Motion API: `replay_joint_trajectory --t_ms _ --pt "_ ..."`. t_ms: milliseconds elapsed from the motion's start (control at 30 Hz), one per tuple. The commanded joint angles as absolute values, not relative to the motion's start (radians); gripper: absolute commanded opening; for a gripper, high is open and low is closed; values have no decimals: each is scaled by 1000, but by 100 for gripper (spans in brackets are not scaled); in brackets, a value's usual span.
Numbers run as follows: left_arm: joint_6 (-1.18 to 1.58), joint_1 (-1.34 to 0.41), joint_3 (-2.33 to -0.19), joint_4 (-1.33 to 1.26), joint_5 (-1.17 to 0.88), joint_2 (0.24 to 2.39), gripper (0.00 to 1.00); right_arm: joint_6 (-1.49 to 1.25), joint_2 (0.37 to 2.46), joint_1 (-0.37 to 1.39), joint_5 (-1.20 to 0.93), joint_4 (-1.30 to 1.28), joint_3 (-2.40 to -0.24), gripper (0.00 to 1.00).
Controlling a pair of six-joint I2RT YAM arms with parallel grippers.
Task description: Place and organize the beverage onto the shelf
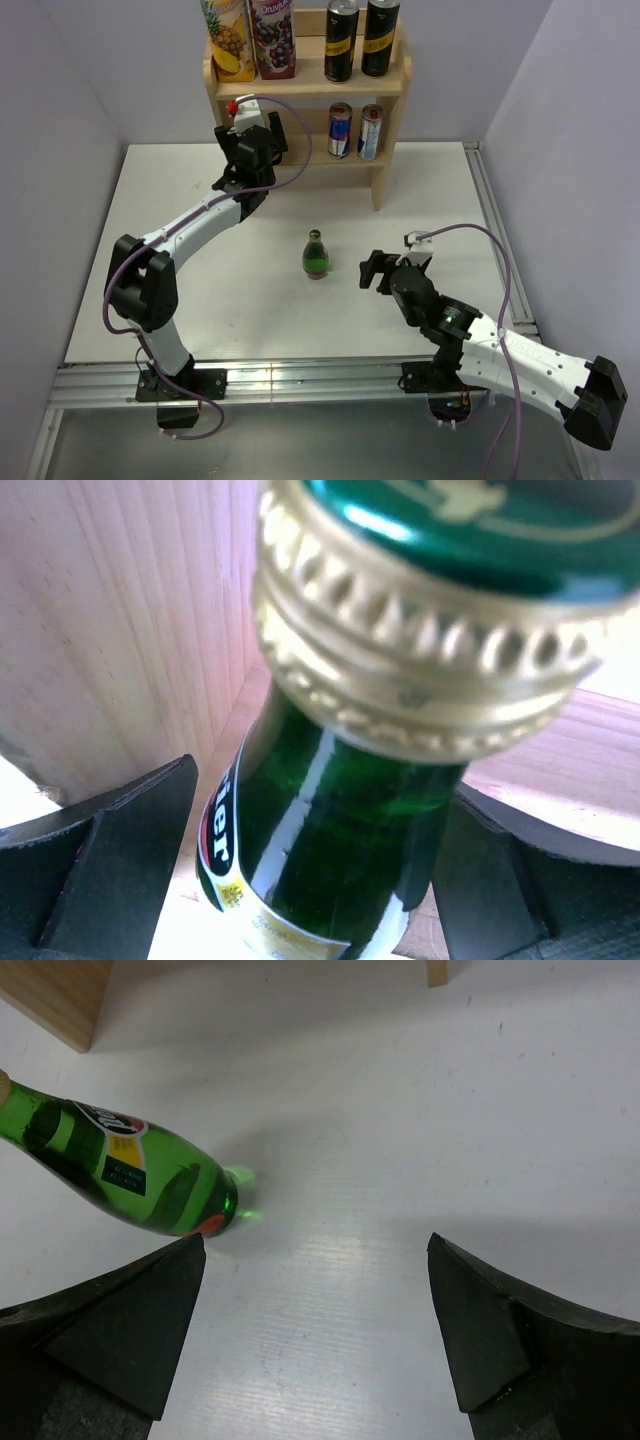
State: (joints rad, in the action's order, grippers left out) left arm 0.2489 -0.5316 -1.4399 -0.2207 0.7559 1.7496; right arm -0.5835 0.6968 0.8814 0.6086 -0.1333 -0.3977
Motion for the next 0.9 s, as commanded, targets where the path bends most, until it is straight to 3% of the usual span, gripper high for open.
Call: replay_joint_trajectory --t_ms 0,867 --pt "242 -497 -1430 -268 798 1717 97 -595 687 890 627 -101 -380 99" --pt "316 -505 -1316 -213 756 1582 98 -594 696 890 634 -89 -377 99"
